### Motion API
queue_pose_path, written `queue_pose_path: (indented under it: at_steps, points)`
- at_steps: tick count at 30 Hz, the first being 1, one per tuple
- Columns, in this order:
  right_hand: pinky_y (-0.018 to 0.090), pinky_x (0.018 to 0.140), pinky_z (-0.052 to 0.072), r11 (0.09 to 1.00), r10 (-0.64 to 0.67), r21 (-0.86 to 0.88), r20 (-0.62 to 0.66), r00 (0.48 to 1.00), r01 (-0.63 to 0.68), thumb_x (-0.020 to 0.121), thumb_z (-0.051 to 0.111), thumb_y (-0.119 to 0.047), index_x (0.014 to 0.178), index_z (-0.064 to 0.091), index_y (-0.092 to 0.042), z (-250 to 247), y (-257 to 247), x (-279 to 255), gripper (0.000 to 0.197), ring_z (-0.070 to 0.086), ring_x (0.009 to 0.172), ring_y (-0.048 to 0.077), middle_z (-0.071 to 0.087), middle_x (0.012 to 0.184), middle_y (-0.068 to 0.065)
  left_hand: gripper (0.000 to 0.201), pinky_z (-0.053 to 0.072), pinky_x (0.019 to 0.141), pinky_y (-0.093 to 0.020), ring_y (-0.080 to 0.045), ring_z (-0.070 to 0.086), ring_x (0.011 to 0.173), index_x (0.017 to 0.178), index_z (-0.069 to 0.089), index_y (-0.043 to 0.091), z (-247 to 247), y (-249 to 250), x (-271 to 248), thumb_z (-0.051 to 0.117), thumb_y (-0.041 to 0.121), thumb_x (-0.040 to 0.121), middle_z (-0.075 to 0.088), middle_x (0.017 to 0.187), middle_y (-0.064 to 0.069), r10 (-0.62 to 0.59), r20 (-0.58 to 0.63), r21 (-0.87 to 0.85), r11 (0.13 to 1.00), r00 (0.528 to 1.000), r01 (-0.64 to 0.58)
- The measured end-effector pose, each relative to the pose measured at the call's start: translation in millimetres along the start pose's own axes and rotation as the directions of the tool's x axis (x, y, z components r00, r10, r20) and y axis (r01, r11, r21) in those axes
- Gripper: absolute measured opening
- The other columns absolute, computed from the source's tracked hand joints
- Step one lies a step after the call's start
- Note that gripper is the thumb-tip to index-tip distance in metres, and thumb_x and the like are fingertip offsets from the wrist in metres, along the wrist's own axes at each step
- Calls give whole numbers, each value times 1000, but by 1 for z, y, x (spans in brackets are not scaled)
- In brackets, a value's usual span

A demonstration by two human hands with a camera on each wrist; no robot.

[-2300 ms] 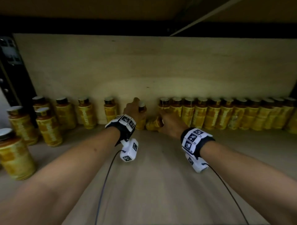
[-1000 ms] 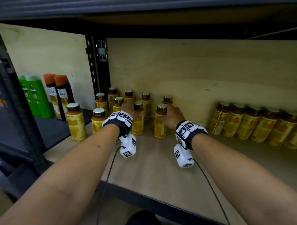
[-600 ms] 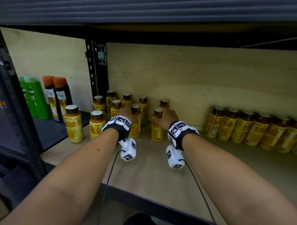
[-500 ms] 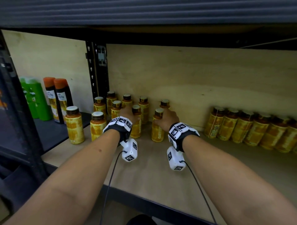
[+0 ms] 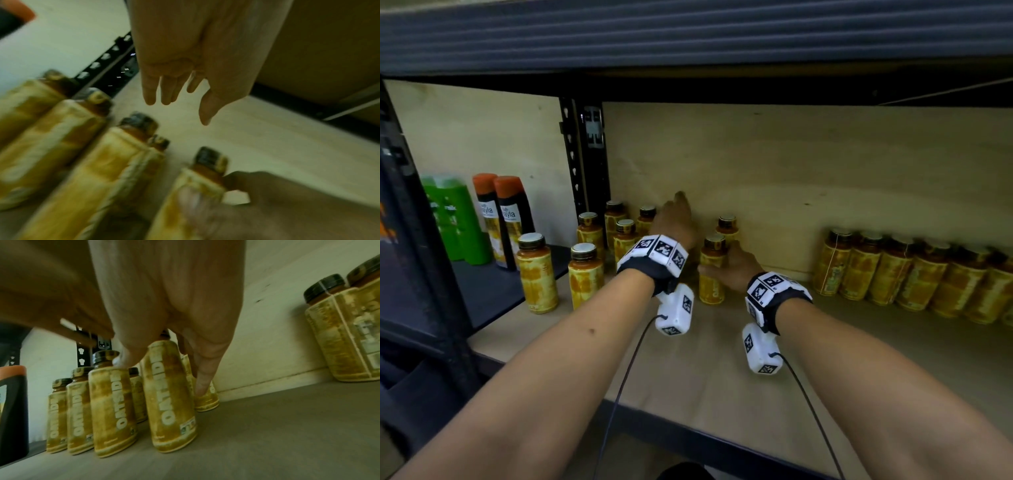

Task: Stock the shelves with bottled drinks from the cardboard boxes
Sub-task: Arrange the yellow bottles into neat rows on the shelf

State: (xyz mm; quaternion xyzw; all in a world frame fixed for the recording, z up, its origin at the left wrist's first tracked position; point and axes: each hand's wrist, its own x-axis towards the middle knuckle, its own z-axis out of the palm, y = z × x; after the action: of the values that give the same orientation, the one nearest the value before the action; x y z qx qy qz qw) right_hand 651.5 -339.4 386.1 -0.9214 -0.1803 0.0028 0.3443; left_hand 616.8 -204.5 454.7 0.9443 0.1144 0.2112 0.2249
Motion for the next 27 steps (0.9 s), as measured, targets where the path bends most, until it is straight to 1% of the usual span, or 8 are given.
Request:
queue_pose_path:
  at_steps: [3, 8, 12, 15, 18, 19, 23, 27]
  points:
    - [35, 106, 36, 994, -32, -104, -5, 999, 31, 86, 68, -46, 150, 23, -8, -28, 16, -9, 87, 39, 137, 30, 36, 152, 12, 63, 42, 95, -40, -34, 47, 124, 144, 28, 8, 1, 40, 3, 55, 20, 88, 44, 137, -15, 152, -44, 29, 988, 987, -151]
    - [41, 117, 26, 929, -42, -363, -296, 954, -72, 96, 56, -25, 152, 20, -6, -116, 74, -1, 69, 20, 146, 33, 15, 159, 19, 63, 38, 101, -36, -31, 43, 129, 146, 29, 12, 56, 96, 12, 55, 25, 90, 41, 143, -13, 250, 81, -69, 967, 965, -245]
    - [49, 121, 5, 701, 150, -629, -330, 932, -335, 105, 31, -32, 156, 4, -13, -158, 138, -11, 61, -5, 149, 36, -7, 162, 15, 61, 43, 101, -35, -31, 47, 126, 142, 37, 10, 122, 136, 16, 60, 27, 89, 46, 141, -13, 268, 286, -177, 958, 920, -224]
    - [51, 117, 18, 647, 64, -703, -336, 940, -295, 104, 29, -29, 151, 24, -12, -151, 164, -20, 50, 21, 145, 38, 25, 156, 18, 50, 46, 92, -34, -28, 55, 115, 131, 51, 11, 158, 170, 13, 64, 31, 88, 56, 128, -9, 348, 415, -302, 924, 841, -234]
    - [47, 84, 49, 607, -133, -763, -371, 919, -220, 84, 65, -15, 116, 61, -2, -145, 160, -28, 35, 59, 102, 42, 60, 113, 23, 37, 51, 83, -36, -24, 64, 92, 105, 65, 14, 186, 186, 21, 61, 38, 78, 68, 102, -7, 390, 382, -487, 855, 838, -176]
    - [47, 78, 51, 616, -167, -764, -368, 915, -194, 80, 67, -13, 112, 62, 1, -144, 159, -31, 35, 59, 99, 45, 58, 110, 25, 40, 52, 84, -36, -24, 64, 90, 103, 64, 13, 191, 187, 24, 60, 42, 75, 68, 102, -7, 369, 360, -522, 841, 857, -143]
    - [50, 96, 43, 775, 5, -590, -351, 936, -225, 96, 49, -19, 134, 38, -3, -137, 170, -41, 43, 37, 127, 47, 29, 143, 28, 23, 50, 91, -36, -26, 62, 99, 104, 65, 12, 183, 184, 4, 57, 30, 93, 67, 109, -10, 331, 297, -491, 857, 896, -154]
    - [44, 86, 48, 894, 141, -354, -362, 921, -276, 93, 51, -14, 136, 30, -7, -136, 160, -57, 48, 53, 113, 42, 44, 131, 24, 36, 49, 91, -35, -26, 62, 105, 113, 64, 13, 158, 156, -23, 63, 39, 88, 66, 113, -8, 380, 312, -462, 862, 871, -210]
